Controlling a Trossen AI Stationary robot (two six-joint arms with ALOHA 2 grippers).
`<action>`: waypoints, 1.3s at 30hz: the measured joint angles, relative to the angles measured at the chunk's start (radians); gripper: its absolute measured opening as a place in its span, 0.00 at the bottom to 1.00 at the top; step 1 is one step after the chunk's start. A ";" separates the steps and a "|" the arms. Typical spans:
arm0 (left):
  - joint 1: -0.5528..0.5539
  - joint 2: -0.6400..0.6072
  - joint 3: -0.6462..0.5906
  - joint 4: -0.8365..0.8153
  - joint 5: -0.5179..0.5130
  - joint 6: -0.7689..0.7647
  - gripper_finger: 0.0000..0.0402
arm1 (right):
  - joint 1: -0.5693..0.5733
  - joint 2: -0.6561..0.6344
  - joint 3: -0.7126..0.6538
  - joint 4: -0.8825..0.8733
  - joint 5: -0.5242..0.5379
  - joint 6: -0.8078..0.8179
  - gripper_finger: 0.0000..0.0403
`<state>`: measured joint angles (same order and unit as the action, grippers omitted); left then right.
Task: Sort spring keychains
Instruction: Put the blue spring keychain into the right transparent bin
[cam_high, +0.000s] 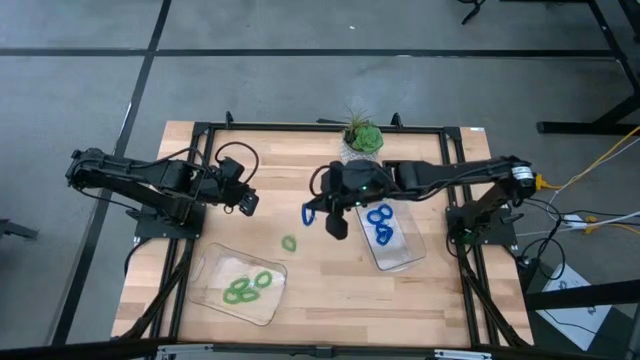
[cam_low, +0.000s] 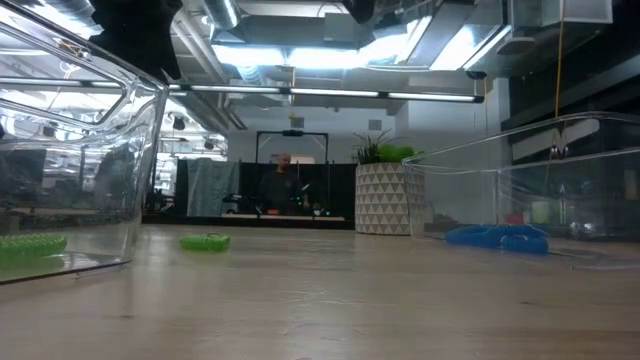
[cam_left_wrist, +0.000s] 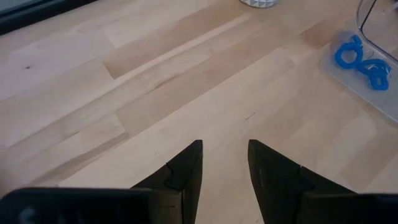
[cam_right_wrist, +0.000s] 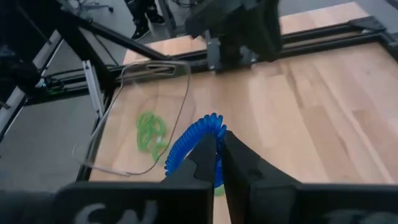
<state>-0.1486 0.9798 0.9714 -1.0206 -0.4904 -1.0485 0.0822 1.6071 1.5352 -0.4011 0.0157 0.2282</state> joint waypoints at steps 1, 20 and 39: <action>0.000 0.000 0.000 0.000 0.000 0.000 0.31 | -0.005 -0.001 0.000 0.000 0.001 0.000 0.04; 0.000 0.000 0.000 0.000 -0.040 0.014 0.31 | -0.019 -0.028 0.000 -0.220 -0.011 0.045 0.04; 0.000 0.000 0.000 0.004 -0.008 0.014 0.31 | 0.014 -0.218 0.000 -0.627 -0.005 0.158 0.04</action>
<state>-0.1486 0.9798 0.9714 -1.0168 -0.4984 -1.0344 0.0963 1.3891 1.5352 -1.0283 0.0109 0.3864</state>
